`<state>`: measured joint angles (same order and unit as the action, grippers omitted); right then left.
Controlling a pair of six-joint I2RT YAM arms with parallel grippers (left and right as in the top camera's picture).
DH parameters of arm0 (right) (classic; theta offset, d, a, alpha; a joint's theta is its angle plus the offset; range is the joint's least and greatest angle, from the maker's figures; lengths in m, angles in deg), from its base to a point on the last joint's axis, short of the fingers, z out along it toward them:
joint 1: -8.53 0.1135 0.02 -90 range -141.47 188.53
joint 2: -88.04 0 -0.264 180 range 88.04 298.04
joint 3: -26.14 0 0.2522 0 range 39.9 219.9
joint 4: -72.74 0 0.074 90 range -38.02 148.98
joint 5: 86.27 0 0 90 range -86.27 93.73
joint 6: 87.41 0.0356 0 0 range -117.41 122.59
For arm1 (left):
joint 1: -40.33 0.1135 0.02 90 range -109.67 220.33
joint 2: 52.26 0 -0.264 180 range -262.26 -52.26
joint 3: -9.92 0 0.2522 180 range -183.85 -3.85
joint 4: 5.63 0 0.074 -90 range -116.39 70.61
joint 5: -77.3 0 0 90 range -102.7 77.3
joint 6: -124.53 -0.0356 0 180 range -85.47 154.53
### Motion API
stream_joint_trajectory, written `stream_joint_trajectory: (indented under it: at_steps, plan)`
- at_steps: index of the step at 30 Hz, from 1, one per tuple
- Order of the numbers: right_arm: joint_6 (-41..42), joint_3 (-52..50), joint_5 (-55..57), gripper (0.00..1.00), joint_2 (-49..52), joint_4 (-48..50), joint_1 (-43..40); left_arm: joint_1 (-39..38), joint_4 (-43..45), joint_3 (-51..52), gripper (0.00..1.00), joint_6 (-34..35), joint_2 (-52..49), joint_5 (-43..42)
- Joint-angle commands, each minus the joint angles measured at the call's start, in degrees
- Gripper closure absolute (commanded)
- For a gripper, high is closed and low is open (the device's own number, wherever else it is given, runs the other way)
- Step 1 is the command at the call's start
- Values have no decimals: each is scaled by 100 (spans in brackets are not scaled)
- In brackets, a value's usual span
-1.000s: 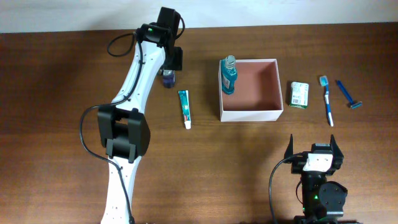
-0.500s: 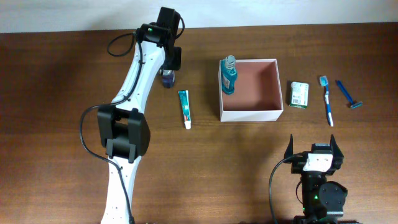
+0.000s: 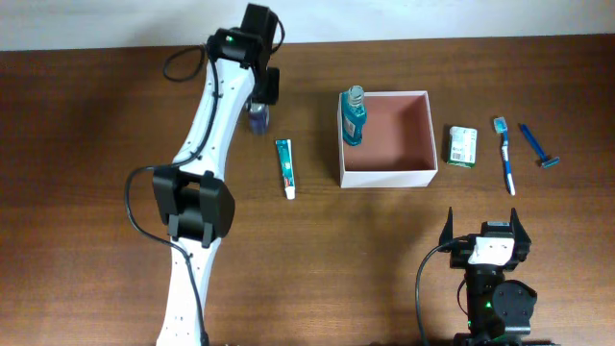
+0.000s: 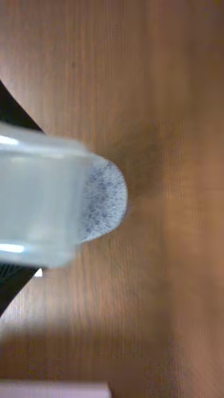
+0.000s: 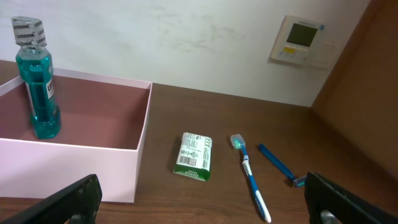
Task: Pack container
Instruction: 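Move the left gripper back and grasp the clear soap pump bottle, then carry the soap pump bottle with the left gripper over the box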
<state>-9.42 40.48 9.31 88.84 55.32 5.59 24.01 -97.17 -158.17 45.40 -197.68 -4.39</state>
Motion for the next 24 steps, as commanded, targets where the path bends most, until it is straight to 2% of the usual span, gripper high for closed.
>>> stream_joint_trajectory:
  at_steps: [1, 4, 7, 10, 17, 19, 24]
  plan:
    - [24, -26, 109, 1, -44, -42, 31, -7, -221, -1248, 64, -50, 208, 0]
    - [24, -26, 109, 1, -44, -42, 31, -72, -501, -1971, 64, -50, 208, -66]
    - [24, -26, 109, 1, -44, -42, 31, -179, -680, -2566, 63, -48, 208, -479]
    - [24, -26, 109, 1, -44, -42, 31, -354, -632, -2553, 64, -26, 413, -815]
    - [24, -26, 109, 1, -44, -42, 31, -1001, -428, -2553, 64, -28, 693, -787]
    - [24, -26, 109, 1, -44, -42, 31, -1178, -321, -2553, 65, -28, 734, -667]
    - [24, -26, 109, 1, -44, -42, 31, -1613, -96, -2553, 64, -28, 782, 232]
